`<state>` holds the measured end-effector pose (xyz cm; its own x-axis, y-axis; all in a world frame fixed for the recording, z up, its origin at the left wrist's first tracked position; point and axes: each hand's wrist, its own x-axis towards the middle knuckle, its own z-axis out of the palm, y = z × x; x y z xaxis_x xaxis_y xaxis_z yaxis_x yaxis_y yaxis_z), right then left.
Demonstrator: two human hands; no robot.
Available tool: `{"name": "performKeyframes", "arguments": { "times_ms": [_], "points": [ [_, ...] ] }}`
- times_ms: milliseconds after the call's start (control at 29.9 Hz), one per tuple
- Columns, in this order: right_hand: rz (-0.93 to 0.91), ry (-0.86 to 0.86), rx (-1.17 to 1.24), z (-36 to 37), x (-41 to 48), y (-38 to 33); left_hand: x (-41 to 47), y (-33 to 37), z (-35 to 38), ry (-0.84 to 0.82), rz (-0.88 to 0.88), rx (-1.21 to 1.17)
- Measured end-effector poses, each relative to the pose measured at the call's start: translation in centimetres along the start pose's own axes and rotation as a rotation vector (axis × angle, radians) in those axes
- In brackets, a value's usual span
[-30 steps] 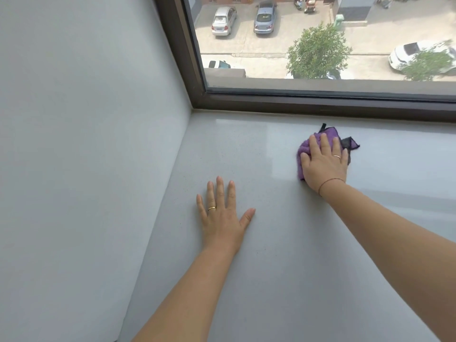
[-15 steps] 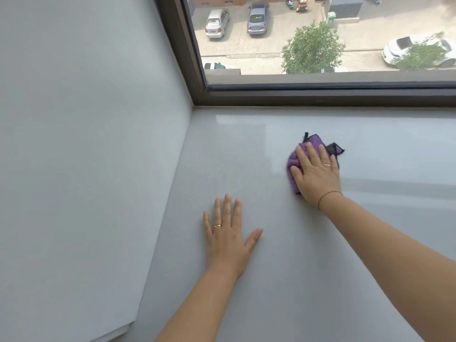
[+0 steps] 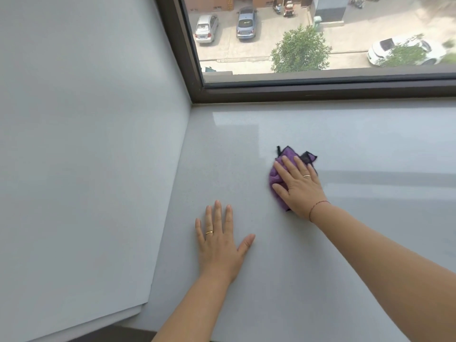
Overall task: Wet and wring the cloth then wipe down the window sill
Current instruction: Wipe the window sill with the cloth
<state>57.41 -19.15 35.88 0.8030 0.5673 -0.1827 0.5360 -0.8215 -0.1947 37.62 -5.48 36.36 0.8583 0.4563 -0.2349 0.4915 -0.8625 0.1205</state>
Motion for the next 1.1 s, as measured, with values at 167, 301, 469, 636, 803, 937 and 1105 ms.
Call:
{"name": "performKeyframes", "arguments": {
  "times_ms": [167, 301, 469, 636, 803, 937, 1105],
  "points": [
    [0.314, -0.016, 0.068, -0.5, -1.2, -0.2, -1.1, -0.4, 0.3, -0.052, 0.029, -0.009],
    [0.085, -0.027, 0.038, 1.4, -3.2, -7.3, -1.4, -0.4, 0.1, -0.047, 0.057, -0.013],
    [-0.156, -0.078, -0.017, 2.0, -5.6, -6.8, -3.2, -1.5, 0.1, -0.107, 0.098, 0.043],
    [0.258, -0.005, 0.034, 1.0, -7.7, -0.2, -4.7, -2.8, 0.2, -0.162, 0.146, 0.024],
    [0.343, 0.008, 0.080, 2.2, -8.1, -6.9, -4.5, -3.2, -0.3, -0.137, 0.159, -0.053],
    [-0.011, -0.052, 0.027, 4.5, -10.7, -12.3, -5.5, -3.6, -0.1, -0.090, 0.129, 0.015],
    [0.087, -0.002, 0.004, 3.3, -11.8, -6.9, -7.1, -5.2, 1.0, -0.112, 0.159, 0.053]
  ]
}}
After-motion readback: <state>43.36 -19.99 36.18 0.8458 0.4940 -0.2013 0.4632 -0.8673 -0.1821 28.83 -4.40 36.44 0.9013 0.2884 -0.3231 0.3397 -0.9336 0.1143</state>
